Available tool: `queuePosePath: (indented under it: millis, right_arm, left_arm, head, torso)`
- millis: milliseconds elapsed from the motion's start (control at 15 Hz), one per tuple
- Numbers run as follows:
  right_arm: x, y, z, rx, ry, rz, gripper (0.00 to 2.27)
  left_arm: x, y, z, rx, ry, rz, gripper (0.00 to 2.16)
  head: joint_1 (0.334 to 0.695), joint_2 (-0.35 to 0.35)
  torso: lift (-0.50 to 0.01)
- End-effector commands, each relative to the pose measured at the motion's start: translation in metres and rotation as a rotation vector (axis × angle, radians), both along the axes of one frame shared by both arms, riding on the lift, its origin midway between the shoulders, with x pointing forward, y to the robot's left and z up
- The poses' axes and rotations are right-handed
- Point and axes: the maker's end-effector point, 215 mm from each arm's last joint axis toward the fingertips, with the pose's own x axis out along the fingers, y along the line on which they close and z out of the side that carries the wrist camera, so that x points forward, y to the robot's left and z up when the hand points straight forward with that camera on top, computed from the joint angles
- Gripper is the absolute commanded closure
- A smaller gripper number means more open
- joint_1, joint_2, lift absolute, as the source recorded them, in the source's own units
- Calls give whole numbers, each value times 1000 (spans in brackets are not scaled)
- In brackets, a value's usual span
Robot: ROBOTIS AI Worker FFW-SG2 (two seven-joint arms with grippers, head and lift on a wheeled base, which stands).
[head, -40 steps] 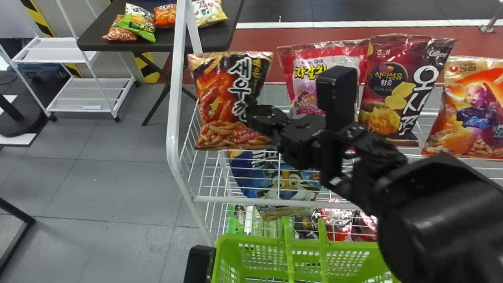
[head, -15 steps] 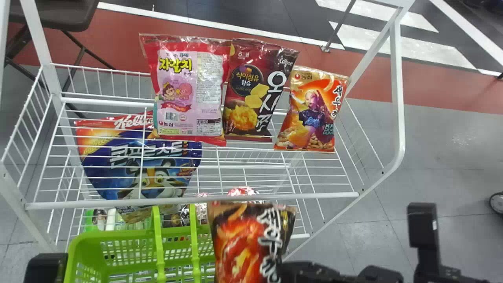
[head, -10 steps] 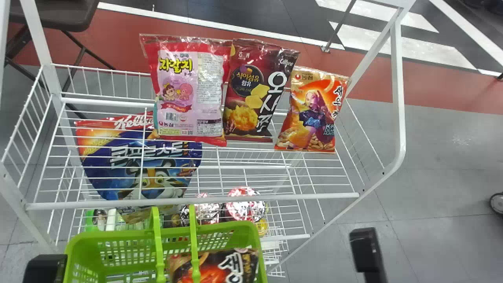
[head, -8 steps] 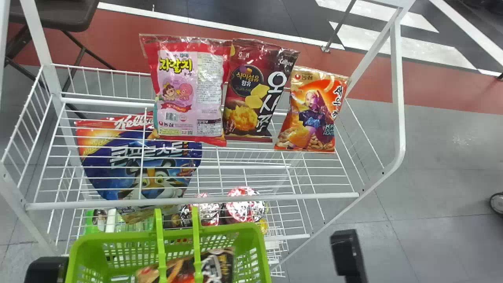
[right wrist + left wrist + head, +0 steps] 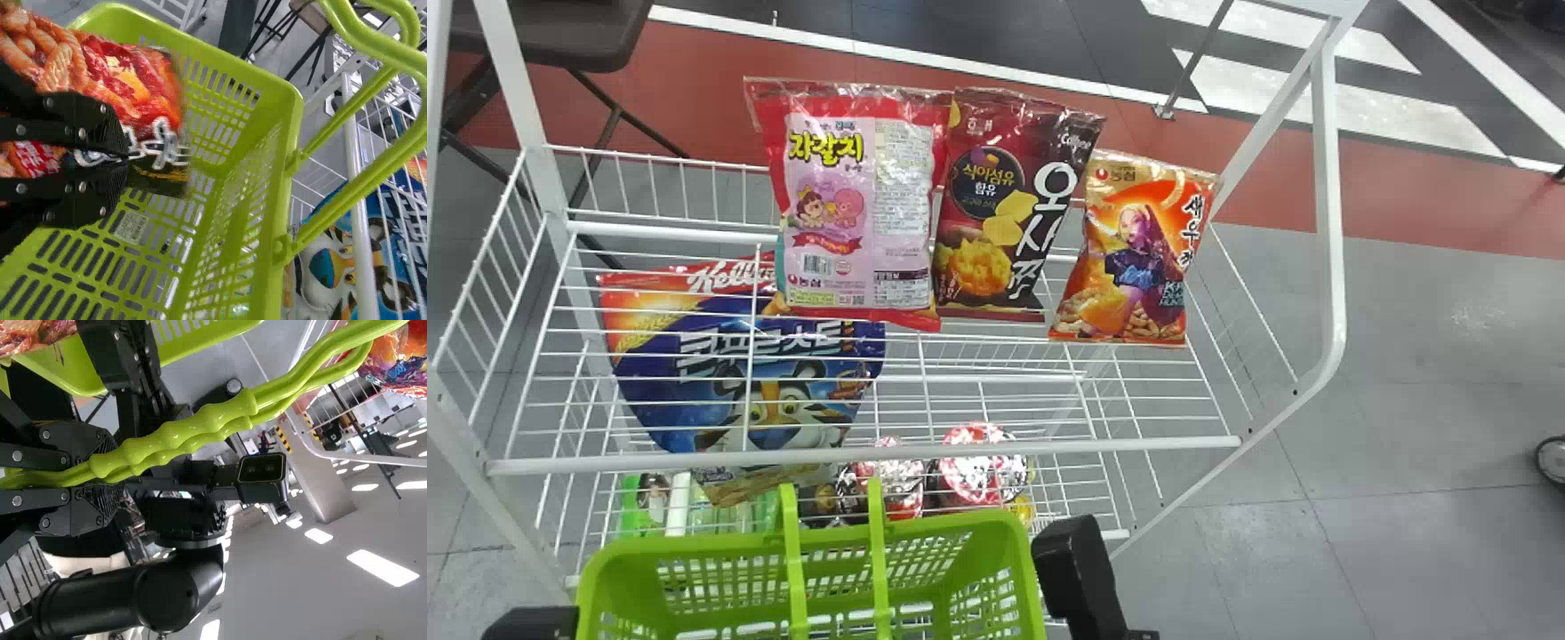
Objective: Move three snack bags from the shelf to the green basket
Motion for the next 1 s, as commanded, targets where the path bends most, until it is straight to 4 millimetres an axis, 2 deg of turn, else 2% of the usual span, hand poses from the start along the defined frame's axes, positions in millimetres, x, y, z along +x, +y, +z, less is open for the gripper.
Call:
queuePosePath:
  millis: [0,67,200,467,600,733,933]
  right_arm:
    - [15,-17,8,-32,-76,-18,19]
    - [22,-24,16,-29,-119,-25,53]
    - [43,-32,48,13,-245,-43,53]
    - [104,-47,136,85,-623,-133,83]
    - [138,-60,167,51,-794,-216,83]
    - [174,-64,177,46,-873,-291,83]
    - [232,-62,170,38,-906,-377,83]
  left_arm:
    - [-1,0,0,-2,-1,0,1700]
    - [-2,0,0,-1,0,-1,1700]
    - [-3,0,0,0,0,-2,1700]
    - [-7,-2,-1,3,1,-9,1700]
    - [-8,-3,-1,3,-1,-10,1700]
    - [-11,-6,-1,2,1,-18,1700]
    - [-12,-5,-4,10,2,-23,1700]
  head:
    - [695,-350]
    - [695,-350]
    - [695,-350]
    - [695,-350]
    - [695,-350]
    - [695,-350]
    - [695,-350]
  torso:
    - [-47]
    - [-47]
    - [-47]
    - [-47]
    - [-47]
    - [-47]
    - [-47]
